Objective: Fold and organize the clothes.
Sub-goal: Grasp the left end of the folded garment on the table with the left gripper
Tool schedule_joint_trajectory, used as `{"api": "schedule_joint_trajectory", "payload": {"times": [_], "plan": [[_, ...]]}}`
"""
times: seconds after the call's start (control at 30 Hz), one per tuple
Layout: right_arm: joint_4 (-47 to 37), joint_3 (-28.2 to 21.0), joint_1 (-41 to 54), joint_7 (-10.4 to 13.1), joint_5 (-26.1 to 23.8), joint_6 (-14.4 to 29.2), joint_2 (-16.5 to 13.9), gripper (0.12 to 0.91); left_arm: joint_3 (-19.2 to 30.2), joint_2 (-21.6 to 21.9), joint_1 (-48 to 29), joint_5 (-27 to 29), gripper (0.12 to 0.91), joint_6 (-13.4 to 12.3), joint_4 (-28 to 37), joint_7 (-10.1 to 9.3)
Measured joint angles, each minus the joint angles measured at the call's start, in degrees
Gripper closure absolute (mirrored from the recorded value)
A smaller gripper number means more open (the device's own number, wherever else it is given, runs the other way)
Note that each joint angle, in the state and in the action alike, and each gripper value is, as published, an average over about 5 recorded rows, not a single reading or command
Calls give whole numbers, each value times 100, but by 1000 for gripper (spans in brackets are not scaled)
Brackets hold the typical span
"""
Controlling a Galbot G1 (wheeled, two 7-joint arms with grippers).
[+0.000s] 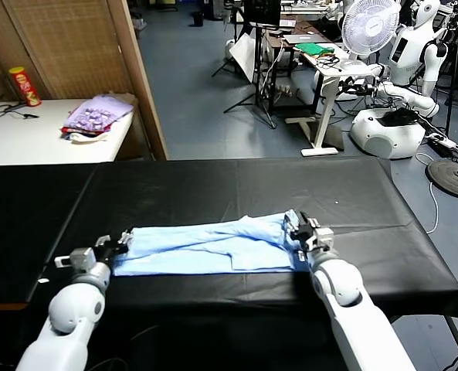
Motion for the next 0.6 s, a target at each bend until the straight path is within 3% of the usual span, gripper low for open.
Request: {"api": "schedule_joint_trajectory", "payload": {"times": [0.13,0.4,0.5,0.6], "plan": [[159,14,-159,-1,8,10,10,228,-102,-61,222,-523,246,55,-125,-12],[256,-11,-191,-3,3,23,22,227,-122,-228,540,-675,239,13,-150,19],[256,-3,-206,-14,-14,60,20,227,-117,-290,592,-663,323,9,-163,11],[246,13,-224,-30,-28,106,20,227,-118,-356,645,-620,483,8,-200,8]]}}
